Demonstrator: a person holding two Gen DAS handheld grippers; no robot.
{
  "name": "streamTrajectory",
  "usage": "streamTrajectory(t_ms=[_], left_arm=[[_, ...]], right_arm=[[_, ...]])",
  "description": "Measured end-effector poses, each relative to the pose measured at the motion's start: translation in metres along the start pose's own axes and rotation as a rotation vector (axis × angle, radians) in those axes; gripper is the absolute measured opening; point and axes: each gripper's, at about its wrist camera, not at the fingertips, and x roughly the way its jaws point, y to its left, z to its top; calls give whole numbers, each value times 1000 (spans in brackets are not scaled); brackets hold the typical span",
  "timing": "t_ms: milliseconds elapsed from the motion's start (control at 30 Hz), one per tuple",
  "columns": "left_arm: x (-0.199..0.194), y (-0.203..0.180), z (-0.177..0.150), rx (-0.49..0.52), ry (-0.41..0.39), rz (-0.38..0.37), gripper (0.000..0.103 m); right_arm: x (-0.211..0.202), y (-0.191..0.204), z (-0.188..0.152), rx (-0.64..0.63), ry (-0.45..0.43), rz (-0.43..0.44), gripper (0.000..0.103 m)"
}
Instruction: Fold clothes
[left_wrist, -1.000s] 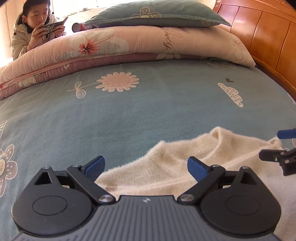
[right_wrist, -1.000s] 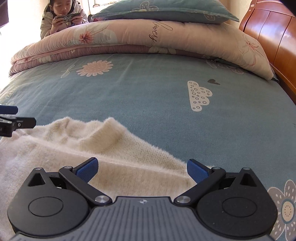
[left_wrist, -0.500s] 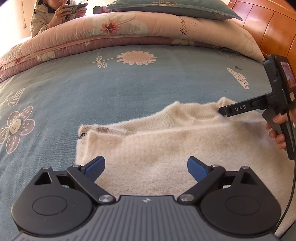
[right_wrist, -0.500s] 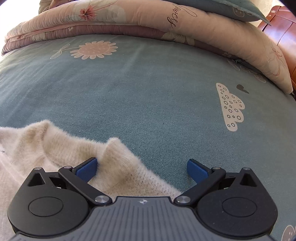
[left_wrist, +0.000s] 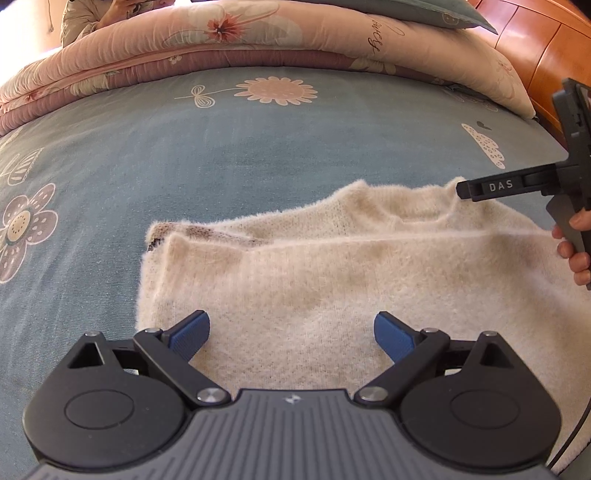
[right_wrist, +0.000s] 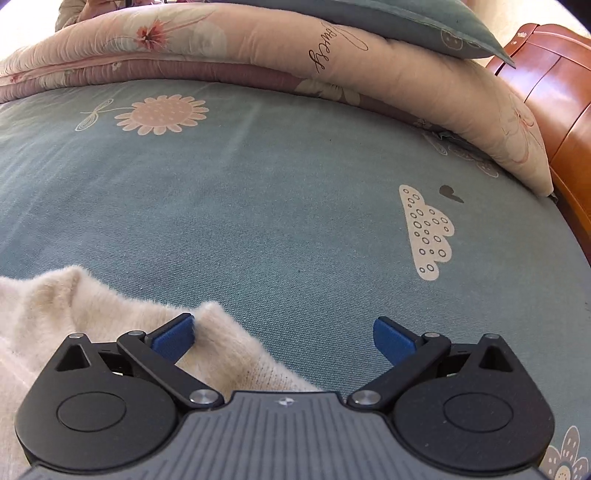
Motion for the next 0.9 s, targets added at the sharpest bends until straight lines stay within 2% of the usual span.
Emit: streamTrajectory(t_ms=[100,200,267,333,467,600,667,767,900], left_arm=[[2,0,0,4,3,2,96],[4,-1,2,11,2,4,96],[5,-2,2,15,1,8,96],[6,-4,3,18,4,12,96],[6,-5,5,16,9,12,96],[8,-6,6,14,12,8,96],[9,-7,6,19,11,10,96],[9,-7,7,18,10,10,96],[6,-7,7,26,7,13,96]], right_arm=[[-18,-4,-10,-18,-10,-49,103],[-15,-10,-18,-4,0,-96,103],[2,-12,-21,9,39,-98,103],[12,-12,-24,9,29,-84,103],[5,-19,-25,54,40,-69,103],[-13,-26,-29,46,22,-127,103],[-1,-28,-33,24,73,-145,103],[7,-37,-34,87,93,-107,103],[-10,-31,-31,54,45,-117,103]])
